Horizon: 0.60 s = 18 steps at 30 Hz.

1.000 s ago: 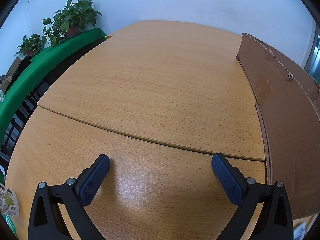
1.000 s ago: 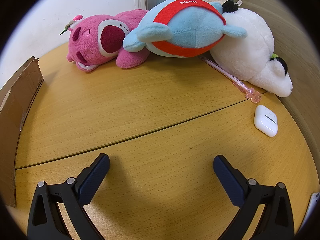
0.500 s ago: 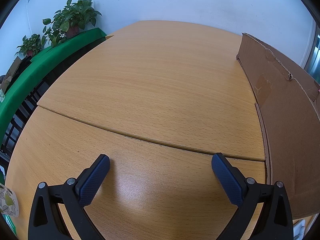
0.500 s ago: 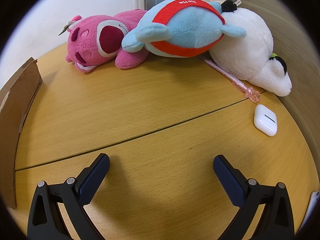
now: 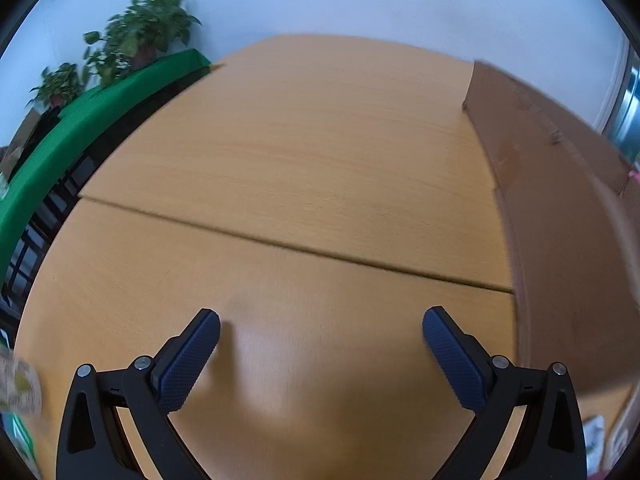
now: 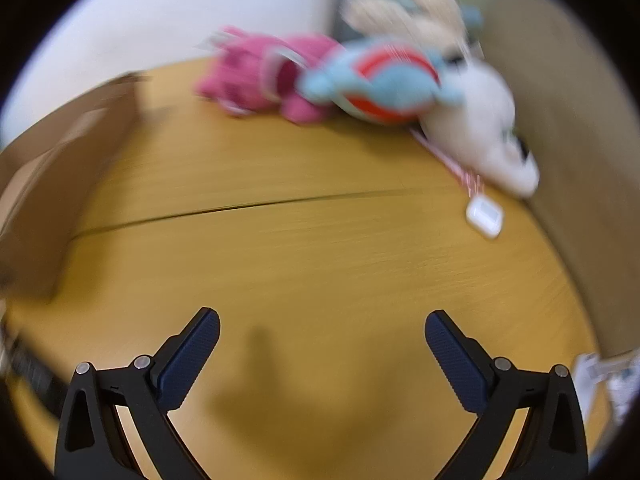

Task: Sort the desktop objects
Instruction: 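Grasp the pink-and-teal pig plush with the right gripper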

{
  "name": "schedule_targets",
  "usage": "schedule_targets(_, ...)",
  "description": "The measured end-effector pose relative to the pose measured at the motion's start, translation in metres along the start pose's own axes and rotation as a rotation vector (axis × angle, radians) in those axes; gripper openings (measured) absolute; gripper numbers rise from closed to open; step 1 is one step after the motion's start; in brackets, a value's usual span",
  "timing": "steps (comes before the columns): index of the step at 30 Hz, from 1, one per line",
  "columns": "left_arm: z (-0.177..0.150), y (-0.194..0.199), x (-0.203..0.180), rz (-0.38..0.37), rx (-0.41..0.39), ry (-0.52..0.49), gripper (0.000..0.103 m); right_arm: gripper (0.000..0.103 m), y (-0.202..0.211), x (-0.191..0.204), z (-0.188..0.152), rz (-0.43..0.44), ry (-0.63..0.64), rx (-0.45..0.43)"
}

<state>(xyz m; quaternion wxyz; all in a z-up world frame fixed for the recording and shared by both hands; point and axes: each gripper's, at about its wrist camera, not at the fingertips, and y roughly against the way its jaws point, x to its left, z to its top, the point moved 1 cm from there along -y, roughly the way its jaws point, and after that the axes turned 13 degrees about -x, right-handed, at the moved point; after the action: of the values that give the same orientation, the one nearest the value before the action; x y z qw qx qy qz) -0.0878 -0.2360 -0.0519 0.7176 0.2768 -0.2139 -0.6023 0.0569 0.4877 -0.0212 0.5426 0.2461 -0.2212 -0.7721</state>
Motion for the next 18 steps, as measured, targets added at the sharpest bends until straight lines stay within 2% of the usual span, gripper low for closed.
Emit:
schedule_targets(4,-0.009,0.095,-0.012,-0.115,-0.135,0.029,0.103,0.102,0.097,0.046,0.010,0.158,0.145,-0.138)
schedule_targets(5,-0.012,0.117,-0.019,-0.157,-0.146,0.025,0.103,0.102,0.122,0.065,0.014,0.237,0.166,-0.167)
schedule_targets(9,-0.037,0.189,-0.050,-0.316,-0.113,0.012,0.103,0.102,0.172,0.149,0.020,0.561,0.275,-0.210)
schedule_targets(10,-0.044,0.198,-0.059,-0.353,-0.102,0.002,0.103,0.102,0.186,0.179,0.013,0.665,0.315,-0.209)
schedule_targets(13,-0.063,0.208,-0.075,-0.439,-0.051,0.032,0.103,0.102,0.199,0.253,-0.006,0.881,0.399,-0.165)
schedule_targets(16,-0.080,0.199,-0.084,-0.465,0.030,0.095,0.103,0.102,0.206,0.313,-0.029,1.011,0.454,-0.112)
schedule_targets(18,-0.088,0.187,-0.084,-0.504,0.080,0.133,0.102,0.102,0.201,0.338,-0.040,1.056,0.457,-0.065)
